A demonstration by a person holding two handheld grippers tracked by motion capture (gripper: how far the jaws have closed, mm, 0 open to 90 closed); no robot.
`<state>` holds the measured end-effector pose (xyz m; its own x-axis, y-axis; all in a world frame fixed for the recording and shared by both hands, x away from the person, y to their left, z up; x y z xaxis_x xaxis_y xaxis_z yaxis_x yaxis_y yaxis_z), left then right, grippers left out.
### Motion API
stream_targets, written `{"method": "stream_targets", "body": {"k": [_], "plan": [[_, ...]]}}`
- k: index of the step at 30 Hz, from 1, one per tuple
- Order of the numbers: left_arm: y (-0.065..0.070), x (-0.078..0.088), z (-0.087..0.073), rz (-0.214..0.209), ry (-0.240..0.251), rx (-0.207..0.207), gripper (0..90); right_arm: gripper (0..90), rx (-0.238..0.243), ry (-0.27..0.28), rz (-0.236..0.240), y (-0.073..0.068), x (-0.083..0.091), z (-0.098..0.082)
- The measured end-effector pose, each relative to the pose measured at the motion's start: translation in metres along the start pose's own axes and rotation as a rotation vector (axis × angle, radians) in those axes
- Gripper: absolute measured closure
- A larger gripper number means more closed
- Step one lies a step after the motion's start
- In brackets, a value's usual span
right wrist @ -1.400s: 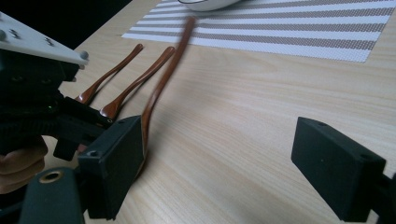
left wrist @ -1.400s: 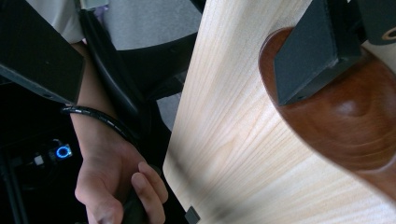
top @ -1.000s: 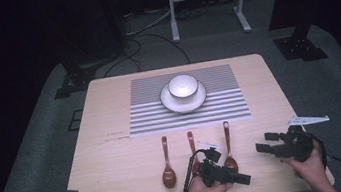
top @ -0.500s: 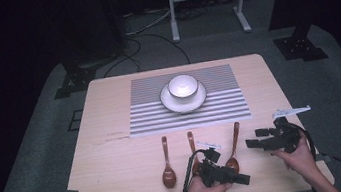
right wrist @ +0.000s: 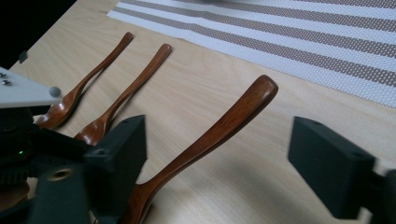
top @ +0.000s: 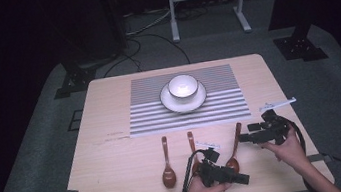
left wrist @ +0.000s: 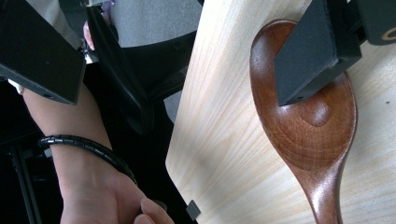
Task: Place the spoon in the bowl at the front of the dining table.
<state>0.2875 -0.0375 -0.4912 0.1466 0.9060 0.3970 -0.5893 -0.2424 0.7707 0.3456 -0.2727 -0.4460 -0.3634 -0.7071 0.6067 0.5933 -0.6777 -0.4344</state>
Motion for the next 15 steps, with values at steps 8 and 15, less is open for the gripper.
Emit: {"method": "stream_targets", "body": {"k": [8, 15], "plan": [[0.000, 0.000, 0.000, -0.003, 0.002, 0.002, 1.2, 29.5, -0.017, -0.022, -0.039, 0.004, -0.014, 0.006], [0.000, 0.000, 0.000, -0.003, -0.001, 0.001, 1.2, 55.6, -0.039, -0.054, -0.059, 0.002, -0.025, 0.012]]}}
Point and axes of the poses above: each handheld gripper's, and its own axes: x roughly backward along the jaws, z roughly out of its top, y roughly to its right, the point moved 1 cm from there along -x, roughly forward along the jaws, and after that the axes turned 2 degrees about z, right-handed, at the moved point
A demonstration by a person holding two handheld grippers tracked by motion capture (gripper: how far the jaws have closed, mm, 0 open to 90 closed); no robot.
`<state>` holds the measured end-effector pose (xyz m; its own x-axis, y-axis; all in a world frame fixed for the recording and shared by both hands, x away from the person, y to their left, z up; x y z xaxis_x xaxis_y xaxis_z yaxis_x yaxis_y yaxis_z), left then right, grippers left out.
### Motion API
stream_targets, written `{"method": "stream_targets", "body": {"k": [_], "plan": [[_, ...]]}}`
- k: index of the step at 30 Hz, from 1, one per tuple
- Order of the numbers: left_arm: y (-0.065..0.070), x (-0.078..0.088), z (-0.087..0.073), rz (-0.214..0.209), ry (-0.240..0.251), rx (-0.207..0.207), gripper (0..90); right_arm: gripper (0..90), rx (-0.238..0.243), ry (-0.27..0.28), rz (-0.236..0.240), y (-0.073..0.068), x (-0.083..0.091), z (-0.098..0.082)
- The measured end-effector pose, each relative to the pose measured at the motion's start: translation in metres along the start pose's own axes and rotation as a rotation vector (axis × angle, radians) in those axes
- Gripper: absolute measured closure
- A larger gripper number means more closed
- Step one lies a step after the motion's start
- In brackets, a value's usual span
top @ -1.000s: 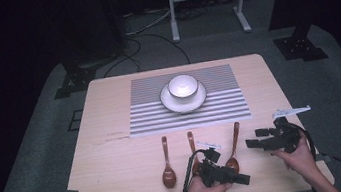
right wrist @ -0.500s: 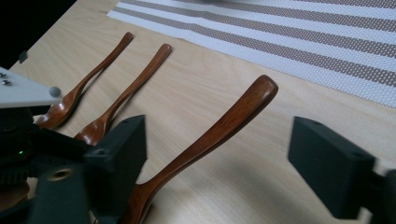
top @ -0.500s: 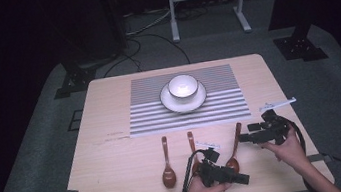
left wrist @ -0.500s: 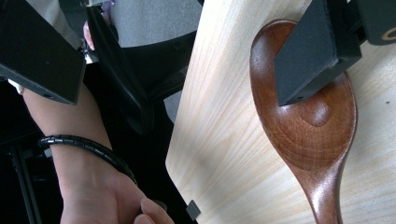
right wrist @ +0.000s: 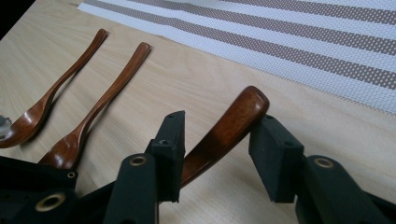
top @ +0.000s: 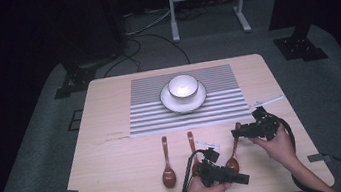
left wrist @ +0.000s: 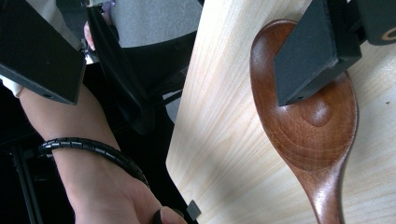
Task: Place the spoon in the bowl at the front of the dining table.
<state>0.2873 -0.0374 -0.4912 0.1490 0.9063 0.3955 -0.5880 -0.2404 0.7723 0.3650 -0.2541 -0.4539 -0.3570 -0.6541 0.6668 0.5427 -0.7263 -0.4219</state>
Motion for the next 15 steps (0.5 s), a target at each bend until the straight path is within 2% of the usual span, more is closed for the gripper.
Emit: {"method": "stream_targets", "body": {"k": [1, 7, 15], "plan": [[-0.0001, 0.0001, 0.0000, 0.000, 0.000, -0.001, 1.2, 58.5, -0.003, -0.004, -0.002, -0.0002, -0.0020, 0.0015], [0.0000, 0.0003, -0.0001, 0.001, 0.000, -0.004, 1.2, 61.4, -0.023, -0.011, 0.002, 0.0012, -0.0063, 0.0046], [0.0000, 0.0011, 0.0000, 0.006, 0.003, -0.003, 1.2, 66.4, -0.050, 0.000, 0.040, 0.0001, -0.0081, 0.0090]]}}
Point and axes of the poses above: each handheld gripper's, and its own axes: x roughly backward along the jaws, z roughly out of its top, y roughly to its right, the point moved 1 cm from there along -x, roughly forward along the jaws, and after that the axes turned 2 degrees about z, right-handed, at the moved point
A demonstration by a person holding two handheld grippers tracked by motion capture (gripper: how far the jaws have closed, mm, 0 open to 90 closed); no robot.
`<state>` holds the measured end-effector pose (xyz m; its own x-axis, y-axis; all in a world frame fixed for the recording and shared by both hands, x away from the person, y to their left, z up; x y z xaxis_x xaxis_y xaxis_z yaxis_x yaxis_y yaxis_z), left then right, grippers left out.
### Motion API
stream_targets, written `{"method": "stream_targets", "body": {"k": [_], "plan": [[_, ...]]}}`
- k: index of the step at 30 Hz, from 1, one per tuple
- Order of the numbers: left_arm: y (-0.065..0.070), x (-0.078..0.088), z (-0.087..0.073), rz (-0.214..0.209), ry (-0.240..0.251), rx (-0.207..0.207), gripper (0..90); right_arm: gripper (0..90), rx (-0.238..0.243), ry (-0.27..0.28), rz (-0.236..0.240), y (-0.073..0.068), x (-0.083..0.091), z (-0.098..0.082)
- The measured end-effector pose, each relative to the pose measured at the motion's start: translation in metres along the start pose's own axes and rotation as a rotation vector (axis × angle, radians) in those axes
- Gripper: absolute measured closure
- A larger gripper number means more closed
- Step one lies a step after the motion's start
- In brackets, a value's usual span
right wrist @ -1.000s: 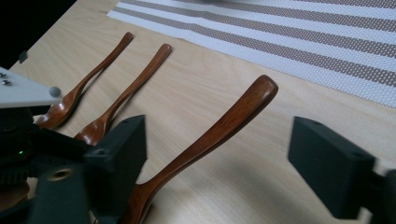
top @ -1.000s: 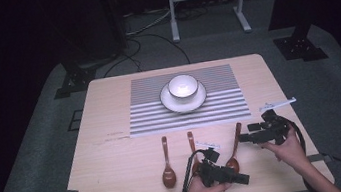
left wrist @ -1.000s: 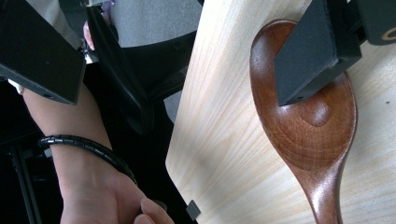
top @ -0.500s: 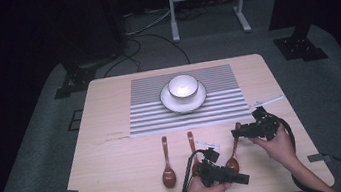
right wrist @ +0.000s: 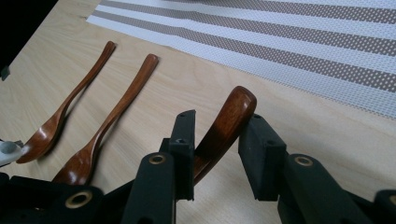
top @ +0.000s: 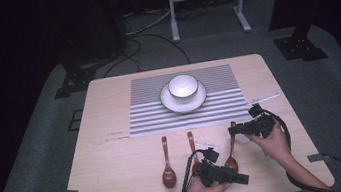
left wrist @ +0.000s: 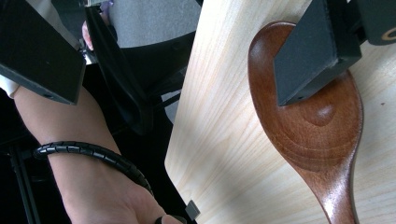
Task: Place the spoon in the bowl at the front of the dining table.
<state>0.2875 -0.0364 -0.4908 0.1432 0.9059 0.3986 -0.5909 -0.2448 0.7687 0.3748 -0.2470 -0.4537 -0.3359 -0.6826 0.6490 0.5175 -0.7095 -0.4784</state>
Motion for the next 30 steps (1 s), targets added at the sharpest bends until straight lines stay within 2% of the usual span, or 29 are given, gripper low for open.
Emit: {"method": "stream_targets", "body": {"k": [10, 16, 20, 23, 26, 30], "plan": [[0.001, 0.002, 0.001, 0.027, 0.001, -0.011, 1.1, 73.0, -0.013, 0.017, 0.028, -0.002, 0.002, 0.004], [0.009, 0.009, 0.004, 0.024, 0.022, -0.043, 1.2, 79.8, -0.045, 0.032, 0.078, 0.002, 0.008, 0.008], [0.016, 0.020, 0.010, 0.035, 0.035, -0.070, 1.2, 82.8, -0.062, 0.041, 0.111, 0.003, 0.013, 0.011], [0.019, 0.029, 0.012, 0.047, 0.045, -0.083, 1.2, 83.2, -0.061, 0.040, 0.115, 0.002, 0.016, 0.014], [0.018, 0.043, 0.014, 0.067, 0.077, -0.083, 1.1, 83.3, -0.062, 0.039, 0.131, 0.001, 0.019, 0.017], [0.015, 0.054, 0.014, 0.082, 0.094, -0.077, 1.1, 83.3, -0.078, 0.045, 0.156, 0.002, 0.020, 0.020]]}}
Point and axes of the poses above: each handheld gripper's, and its own axes: x roughly backward along the jaws, z roughly out of its top, y roughly to its right, the point moved 1 cm from there along -x, roughly forward along the jaws, and after that the axes turned 2 degrees about z, right-handed, at the moved point
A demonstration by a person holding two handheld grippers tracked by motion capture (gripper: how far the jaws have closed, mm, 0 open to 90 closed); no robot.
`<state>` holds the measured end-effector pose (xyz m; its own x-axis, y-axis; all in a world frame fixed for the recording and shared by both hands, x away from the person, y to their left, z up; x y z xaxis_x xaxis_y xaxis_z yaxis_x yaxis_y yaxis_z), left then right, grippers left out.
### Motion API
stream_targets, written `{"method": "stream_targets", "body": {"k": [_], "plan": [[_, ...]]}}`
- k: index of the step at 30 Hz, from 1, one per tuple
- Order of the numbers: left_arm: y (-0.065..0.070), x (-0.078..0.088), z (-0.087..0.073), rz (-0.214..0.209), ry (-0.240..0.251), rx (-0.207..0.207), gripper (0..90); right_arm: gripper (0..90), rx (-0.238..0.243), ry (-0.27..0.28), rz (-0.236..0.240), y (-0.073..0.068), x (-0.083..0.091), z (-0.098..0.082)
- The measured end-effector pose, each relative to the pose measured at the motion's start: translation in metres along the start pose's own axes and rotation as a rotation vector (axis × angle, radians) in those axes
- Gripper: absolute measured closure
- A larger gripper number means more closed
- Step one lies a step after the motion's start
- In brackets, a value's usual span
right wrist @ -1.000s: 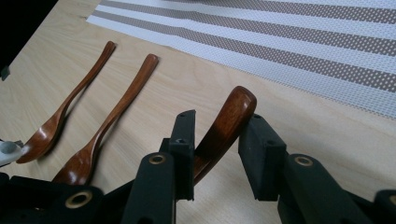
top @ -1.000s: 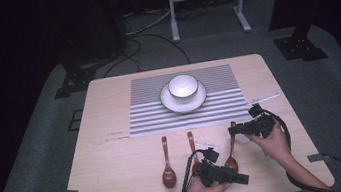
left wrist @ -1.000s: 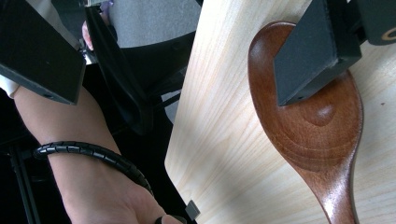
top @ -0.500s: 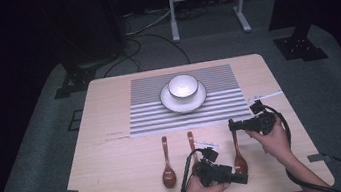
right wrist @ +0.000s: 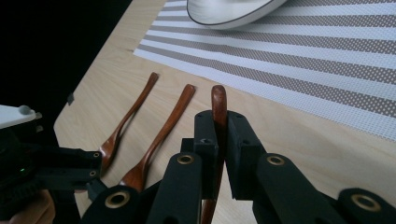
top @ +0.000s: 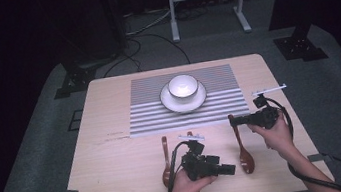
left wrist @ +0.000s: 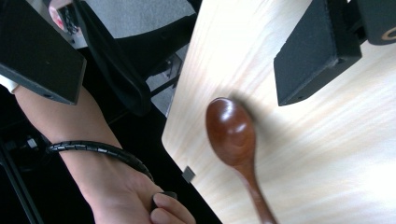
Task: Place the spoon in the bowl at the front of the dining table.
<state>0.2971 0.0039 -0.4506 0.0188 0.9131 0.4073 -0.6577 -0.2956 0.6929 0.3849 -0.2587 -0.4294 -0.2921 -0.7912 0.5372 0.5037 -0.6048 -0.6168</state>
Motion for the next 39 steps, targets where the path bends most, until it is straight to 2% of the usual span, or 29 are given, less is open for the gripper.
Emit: {"method": "stream_targets", "body": {"k": [7, 18, 23, 39], "plan": [[-0.008, 0.023, 0.001, 0.037, 0.036, 0.001, 1.1, 83.2, -0.024, 0.018, 0.037, -0.001, 0.001, 0.010], [-0.024, 0.054, -0.007, 0.100, 0.074, 0.023, 1.1, 83.3, -0.022, 0.029, 0.044, -0.007, 0.002, 0.029], [-0.030, 0.065, -0.012, 0.130, 0.086, 0.028, 1.1, 83.2, -0.027, 0.036, 0.051, -0.008, 0.000, 0.041], [-0.040, 0.083, -0.021, 0.158, 0.127, 0.035, 1.1, 83.0, -0.064, 0.058, 0.055, -0.005, -0.014, 0.073]]}}
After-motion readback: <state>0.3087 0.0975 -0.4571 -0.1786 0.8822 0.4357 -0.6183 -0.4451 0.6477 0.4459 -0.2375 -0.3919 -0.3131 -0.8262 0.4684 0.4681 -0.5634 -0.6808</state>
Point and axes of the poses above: each handheld gripper's, and its own axes: x roughly backward along the jaws, z roughly out of its top, y roughly to its right, the point moved 1 cm from there along -x, roughly forward along the jaws, and after that the axes turned 2 degrees about z, right-handed, at the moved point
